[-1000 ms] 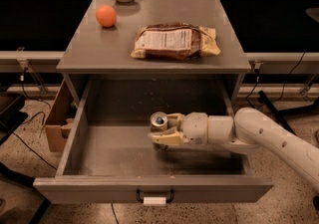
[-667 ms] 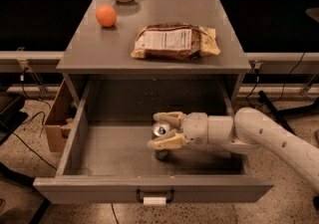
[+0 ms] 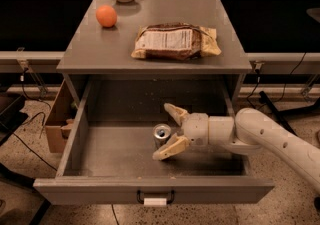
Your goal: Place redbull can into top drawer
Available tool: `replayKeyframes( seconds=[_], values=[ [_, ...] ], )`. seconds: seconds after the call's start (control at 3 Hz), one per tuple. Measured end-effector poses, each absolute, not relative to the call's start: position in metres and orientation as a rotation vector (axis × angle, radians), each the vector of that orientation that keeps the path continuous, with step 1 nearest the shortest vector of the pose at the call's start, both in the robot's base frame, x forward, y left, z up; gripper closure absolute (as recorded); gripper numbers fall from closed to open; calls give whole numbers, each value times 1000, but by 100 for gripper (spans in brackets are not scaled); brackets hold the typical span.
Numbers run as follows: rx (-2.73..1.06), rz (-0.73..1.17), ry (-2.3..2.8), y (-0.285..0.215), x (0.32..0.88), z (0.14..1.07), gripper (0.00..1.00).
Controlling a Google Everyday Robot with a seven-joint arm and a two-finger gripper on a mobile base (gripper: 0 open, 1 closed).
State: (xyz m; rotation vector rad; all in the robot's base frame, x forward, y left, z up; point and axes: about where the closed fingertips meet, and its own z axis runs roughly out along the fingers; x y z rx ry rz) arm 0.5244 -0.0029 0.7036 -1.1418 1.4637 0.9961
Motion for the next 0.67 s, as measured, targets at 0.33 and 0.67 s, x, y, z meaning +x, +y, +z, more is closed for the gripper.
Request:
replayKeyframes(
  seconds=[0.33, 0.67],
  values=[
    [-1151, 1003, 1437, -12, 520, 715, 0],
    [-1176, 990, 1394, -42, 506, 750, 0]
  ],
)
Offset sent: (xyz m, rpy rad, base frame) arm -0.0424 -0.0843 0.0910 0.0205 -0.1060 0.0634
